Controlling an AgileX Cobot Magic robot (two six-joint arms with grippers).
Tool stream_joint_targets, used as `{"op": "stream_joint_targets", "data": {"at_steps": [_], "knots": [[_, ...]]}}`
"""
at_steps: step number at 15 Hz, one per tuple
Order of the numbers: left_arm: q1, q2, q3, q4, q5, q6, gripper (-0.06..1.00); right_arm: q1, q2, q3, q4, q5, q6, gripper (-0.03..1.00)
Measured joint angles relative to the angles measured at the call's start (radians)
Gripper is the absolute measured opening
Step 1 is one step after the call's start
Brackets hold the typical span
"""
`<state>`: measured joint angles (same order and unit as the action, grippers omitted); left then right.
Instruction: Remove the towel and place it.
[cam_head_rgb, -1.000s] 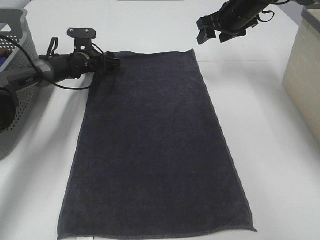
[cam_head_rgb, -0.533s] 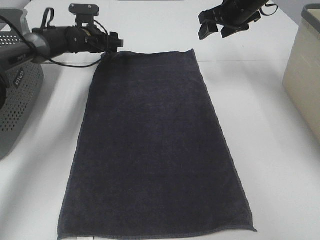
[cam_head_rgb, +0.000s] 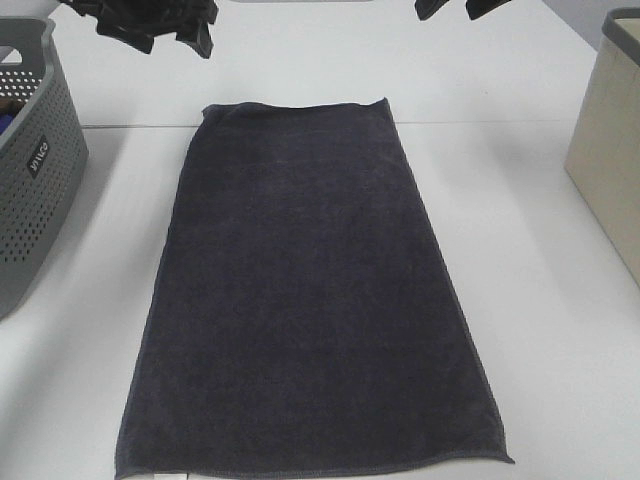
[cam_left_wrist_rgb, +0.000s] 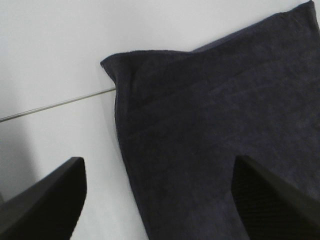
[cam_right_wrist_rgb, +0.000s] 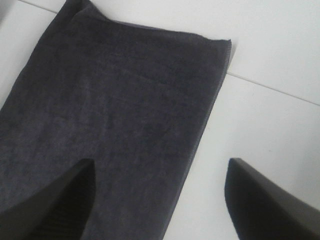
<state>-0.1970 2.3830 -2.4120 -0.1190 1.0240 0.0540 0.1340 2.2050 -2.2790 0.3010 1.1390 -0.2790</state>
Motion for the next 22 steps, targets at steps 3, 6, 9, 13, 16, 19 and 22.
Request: {"op": "stream_joint_targets", "data": {"at_steps": [3, 6, 9, 13, 16, 19, 22], "knots": [[0.106, -0.142, 0.000, 0.008, 0.140, -0.032, 0.75, 0.000, -0.110, 0.000, -0.122, 0.078, 0.130, 0.70], [0.196, -0.188, 0.000, 0.016, 0.182, -0.044, 0.75, -0.001, -0.157, 0.000, -0.187, 0.078, 0.178, 0.70], [0.242, -0.244, 0.050, 0.020, 0.186, -0.032, 0.75, -0.002, -0.256, 0.060, -0.176, 0.077, 0.207, 0.70], [0.242, -0.615, 0.546, 0.066, 0.185, -0.026, 0.75, -0.002, -0.639, 0.516, -0.151, 0.077, 0.231, 0.70], [0.242, -0.982, 0.958, 0.075, 0.104, -0.027, 0.75, -0.002, -0.965, 0.822, -0.154, 0.077, 0.231, 0.70], [0.242, -1.349, 1.232, 0.075, 0.086, -0.054, 0.75, -0.002, -1.262, 1.063, -0.159, 0.079, 0.231, 0.70], [0.242, -1.664, 1.406, 0.093, 0.086, -0.054, 0.75, -0.002, -1.536, 1.261, -0.181, 0.080, 0.232, 0.70]]}}
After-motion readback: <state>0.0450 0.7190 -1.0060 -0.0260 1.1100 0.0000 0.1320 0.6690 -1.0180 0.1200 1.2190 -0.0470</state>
